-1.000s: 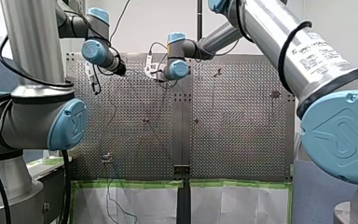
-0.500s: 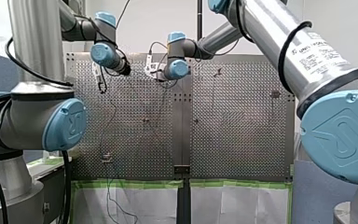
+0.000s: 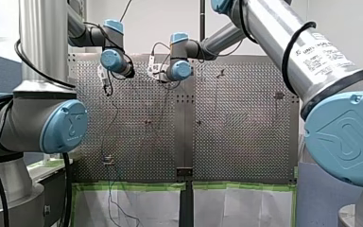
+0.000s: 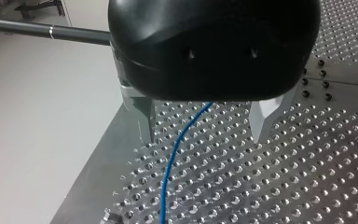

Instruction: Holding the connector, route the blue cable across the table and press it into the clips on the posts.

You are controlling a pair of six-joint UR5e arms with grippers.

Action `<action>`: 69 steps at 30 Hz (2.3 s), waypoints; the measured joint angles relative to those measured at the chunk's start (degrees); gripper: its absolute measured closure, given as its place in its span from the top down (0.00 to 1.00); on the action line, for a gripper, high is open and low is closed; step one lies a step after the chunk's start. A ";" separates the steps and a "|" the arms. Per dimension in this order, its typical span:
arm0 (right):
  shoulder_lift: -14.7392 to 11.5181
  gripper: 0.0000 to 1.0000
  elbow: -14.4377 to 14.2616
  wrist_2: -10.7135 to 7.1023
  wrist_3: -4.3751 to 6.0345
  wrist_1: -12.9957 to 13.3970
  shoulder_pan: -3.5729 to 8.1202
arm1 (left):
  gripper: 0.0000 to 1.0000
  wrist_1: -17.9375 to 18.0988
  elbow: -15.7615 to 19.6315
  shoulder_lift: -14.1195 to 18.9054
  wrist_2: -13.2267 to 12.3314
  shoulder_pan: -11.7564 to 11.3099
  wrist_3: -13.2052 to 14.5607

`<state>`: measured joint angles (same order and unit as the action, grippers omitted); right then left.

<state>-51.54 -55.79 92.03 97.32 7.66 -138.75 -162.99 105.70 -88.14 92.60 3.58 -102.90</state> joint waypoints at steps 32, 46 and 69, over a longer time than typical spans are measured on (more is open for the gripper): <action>0.00 0.00 0.00 -0.08 0.08 -0.09 0.29 | 0.02 4.17 -5.96 -7.42 2.63 -0.94 -0.79; 0.06 0.00 -0.56 0.28 0.30 -0.30 0.03 | 0.02 0.88 -4.28 -7.44 6.08 -0.27 0.44; 0.15 0.00 -10.13 0.92 -0.09 -0.15 0.32 | 0.02 10.13 7.19 -8.37 6.92 1.25 -1.01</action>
<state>-51.38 -65.92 92.95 97.23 7.50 -138.43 -152.86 112.89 -96.51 99.53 4.83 -103.92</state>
